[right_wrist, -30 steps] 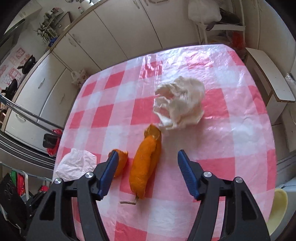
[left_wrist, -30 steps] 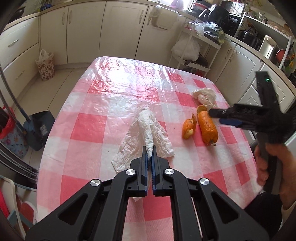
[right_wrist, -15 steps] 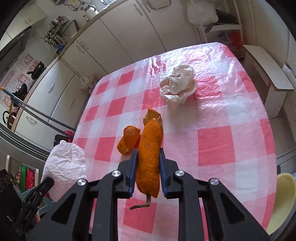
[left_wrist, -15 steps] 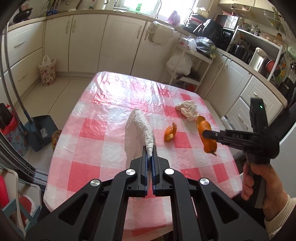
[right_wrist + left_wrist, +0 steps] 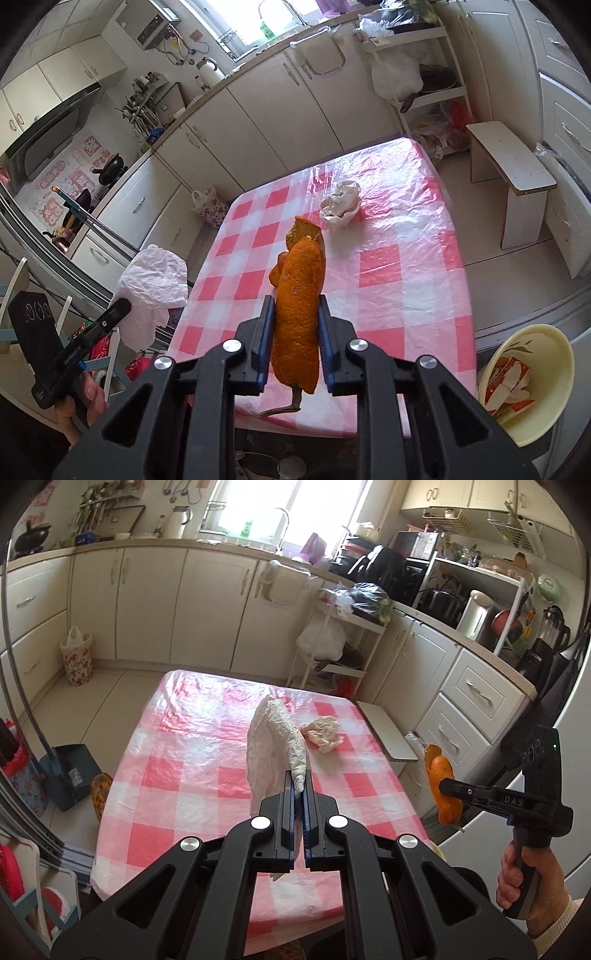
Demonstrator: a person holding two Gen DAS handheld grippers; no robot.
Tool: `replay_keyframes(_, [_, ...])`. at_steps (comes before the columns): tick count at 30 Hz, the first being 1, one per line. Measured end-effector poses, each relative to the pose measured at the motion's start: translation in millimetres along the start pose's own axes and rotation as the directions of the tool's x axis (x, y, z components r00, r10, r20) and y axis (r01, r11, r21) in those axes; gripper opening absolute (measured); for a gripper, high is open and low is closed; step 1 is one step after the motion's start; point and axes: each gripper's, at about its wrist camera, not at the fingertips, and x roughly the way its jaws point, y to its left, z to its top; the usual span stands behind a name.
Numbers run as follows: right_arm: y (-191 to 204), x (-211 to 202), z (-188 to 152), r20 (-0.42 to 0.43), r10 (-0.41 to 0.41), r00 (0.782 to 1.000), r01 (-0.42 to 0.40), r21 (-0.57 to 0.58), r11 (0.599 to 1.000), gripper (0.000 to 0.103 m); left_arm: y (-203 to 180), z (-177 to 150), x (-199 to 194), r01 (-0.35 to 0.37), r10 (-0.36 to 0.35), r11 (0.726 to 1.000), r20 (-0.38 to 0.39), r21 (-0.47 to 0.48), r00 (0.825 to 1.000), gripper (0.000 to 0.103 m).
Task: Collect trash
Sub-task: 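Carry the white tissue and orange peel in both tools toward the yellow bin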
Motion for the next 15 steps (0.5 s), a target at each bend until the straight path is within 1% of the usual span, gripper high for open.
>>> replay_keyframes(5, [-8.4, -22.1, -14.5, 0.035, -0.027, 0.999, 0.027, -0.009, 1.000, 0.023, -23.3, 3.4, -9.5, 0.029, -0.030, 0.999, 0.014, 0.031, 0.999, 0.004])
replay_keyframes(11, [-29.0, -46.7, -30.6, 0.069, -0.052, 0.996, 0.050, 0.027, 0.998, 0.023, -44.1, 3.0, -12.9, 0.058, -0.059, 0.997, 0.010, 0.058, 0.998, 0.004])
replay_keyframes(15, [-41.7, -57.5, -40.3, 0.084, -0.090, 0.992, 0.086, 0.042, 0.995, 0.023, -60.4, 1.4, -12.0, 0.086, -0.087, 0.993, 0.001, 0.077, 0.996, 0.004])
